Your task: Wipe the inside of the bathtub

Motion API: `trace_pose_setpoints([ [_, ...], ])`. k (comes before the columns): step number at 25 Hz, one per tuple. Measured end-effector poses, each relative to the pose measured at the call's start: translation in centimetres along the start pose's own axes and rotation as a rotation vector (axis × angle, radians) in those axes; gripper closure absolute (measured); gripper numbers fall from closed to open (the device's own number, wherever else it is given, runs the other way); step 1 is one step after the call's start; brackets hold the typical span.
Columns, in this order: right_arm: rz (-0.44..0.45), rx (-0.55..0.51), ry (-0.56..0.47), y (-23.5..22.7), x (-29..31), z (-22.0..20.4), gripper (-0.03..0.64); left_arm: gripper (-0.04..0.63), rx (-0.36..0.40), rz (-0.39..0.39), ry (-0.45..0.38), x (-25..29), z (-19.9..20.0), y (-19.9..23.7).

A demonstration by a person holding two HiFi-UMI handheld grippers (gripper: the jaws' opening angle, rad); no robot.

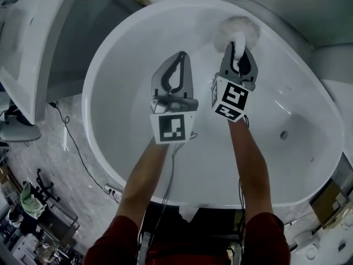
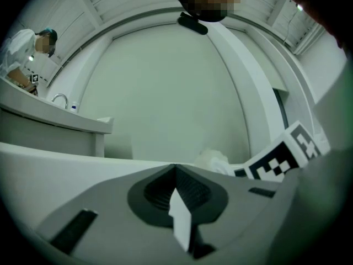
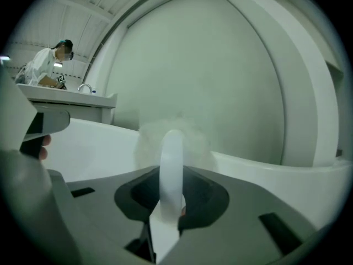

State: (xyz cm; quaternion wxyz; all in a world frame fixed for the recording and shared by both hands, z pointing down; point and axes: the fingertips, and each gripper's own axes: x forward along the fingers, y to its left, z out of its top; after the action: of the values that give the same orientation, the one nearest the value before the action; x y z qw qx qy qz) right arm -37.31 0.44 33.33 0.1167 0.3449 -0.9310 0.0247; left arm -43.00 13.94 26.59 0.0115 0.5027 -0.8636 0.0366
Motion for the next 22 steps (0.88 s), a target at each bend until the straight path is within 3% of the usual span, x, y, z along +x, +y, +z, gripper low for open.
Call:
trace_pose_setpoints([
  [6, 0.002, -0.062, 0.004, 1.5, 4.2, -0.2, 0.522, 0.58, -0.016, 0.001, 0.005, 1.3, -0.6, 0.6],
  [11, 0.007, -0.072, -0.036, 1.5, 4.3, -0.2, 0.522, 0.58, -0.005, -0.008, 0.017, 2.1, -1.5, 0.0],
  [22, 0.104, -0.112, -0.03, 0.4, 3.6, -0.4, 0.523, 0.58, -0.006, -0.043, 0.032, 3.4, -1.8, -3.8],
])
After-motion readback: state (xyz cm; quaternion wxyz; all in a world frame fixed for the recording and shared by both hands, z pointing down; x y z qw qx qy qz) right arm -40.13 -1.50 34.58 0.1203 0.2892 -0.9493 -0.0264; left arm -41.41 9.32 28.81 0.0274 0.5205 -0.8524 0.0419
